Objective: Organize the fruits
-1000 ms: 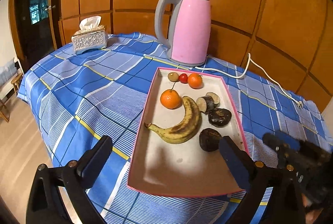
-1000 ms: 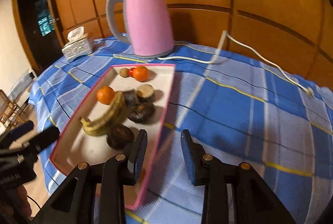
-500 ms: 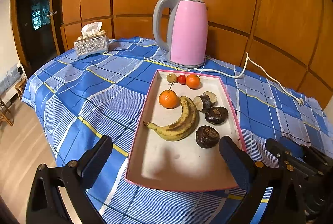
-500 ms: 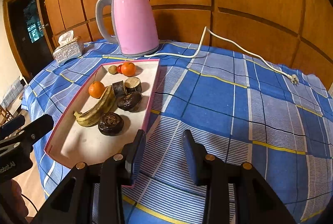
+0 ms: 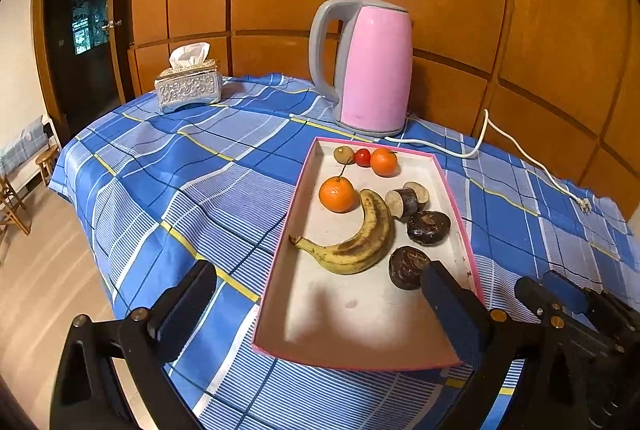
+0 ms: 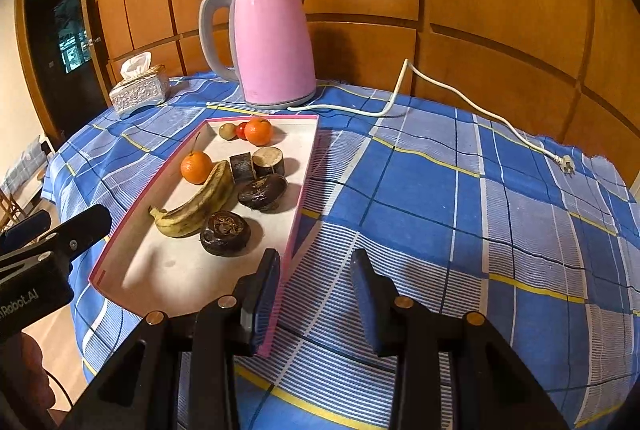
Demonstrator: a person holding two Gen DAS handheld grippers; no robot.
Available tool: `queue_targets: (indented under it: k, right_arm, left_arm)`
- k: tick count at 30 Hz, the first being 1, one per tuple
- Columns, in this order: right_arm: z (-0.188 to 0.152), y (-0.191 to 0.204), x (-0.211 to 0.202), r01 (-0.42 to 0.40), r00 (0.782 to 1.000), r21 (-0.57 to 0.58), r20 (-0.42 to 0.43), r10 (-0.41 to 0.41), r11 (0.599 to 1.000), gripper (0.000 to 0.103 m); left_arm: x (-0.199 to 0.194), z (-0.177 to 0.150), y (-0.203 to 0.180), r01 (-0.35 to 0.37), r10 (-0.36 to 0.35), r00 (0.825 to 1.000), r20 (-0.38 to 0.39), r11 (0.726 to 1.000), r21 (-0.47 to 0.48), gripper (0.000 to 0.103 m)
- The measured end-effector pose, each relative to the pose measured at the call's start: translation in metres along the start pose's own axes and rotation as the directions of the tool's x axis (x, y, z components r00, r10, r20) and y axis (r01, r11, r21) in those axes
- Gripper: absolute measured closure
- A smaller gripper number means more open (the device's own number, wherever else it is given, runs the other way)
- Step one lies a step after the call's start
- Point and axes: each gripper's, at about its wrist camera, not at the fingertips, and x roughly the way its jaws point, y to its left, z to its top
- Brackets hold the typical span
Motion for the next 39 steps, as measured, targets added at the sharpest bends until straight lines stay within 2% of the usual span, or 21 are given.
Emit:
queue_targets:
  k: [32,37,39]
  right_arm:
    - [0.0020,0.0067,-0.0067,0.001,1.000,-0.031,0.024,0.000,1.000,0.066]
    - [0.0017,0.0065,-0.0058,0.001,1.000,-0.031,0.021,0.000,1.000,0.066]
    - [0.0018,0.0060,-0.0058,-0.001,1.000,-0.029,0.020,0.002,1.000,0.066]
  left_arm:
    - [-0.0048,0.0020,-0.0003,0.007,-0.007,1.000,0.008,1.000,0.006,0.000]
    - [-0.0076,0.0020,-0.0013,0.001,-0.001,1.000,0.030,1.000,0.021,0.004]
    - [-0.0061,0.0023,-0.0003,0.020,-0.021,1.000,0.014,1.000,0.009,0.003]
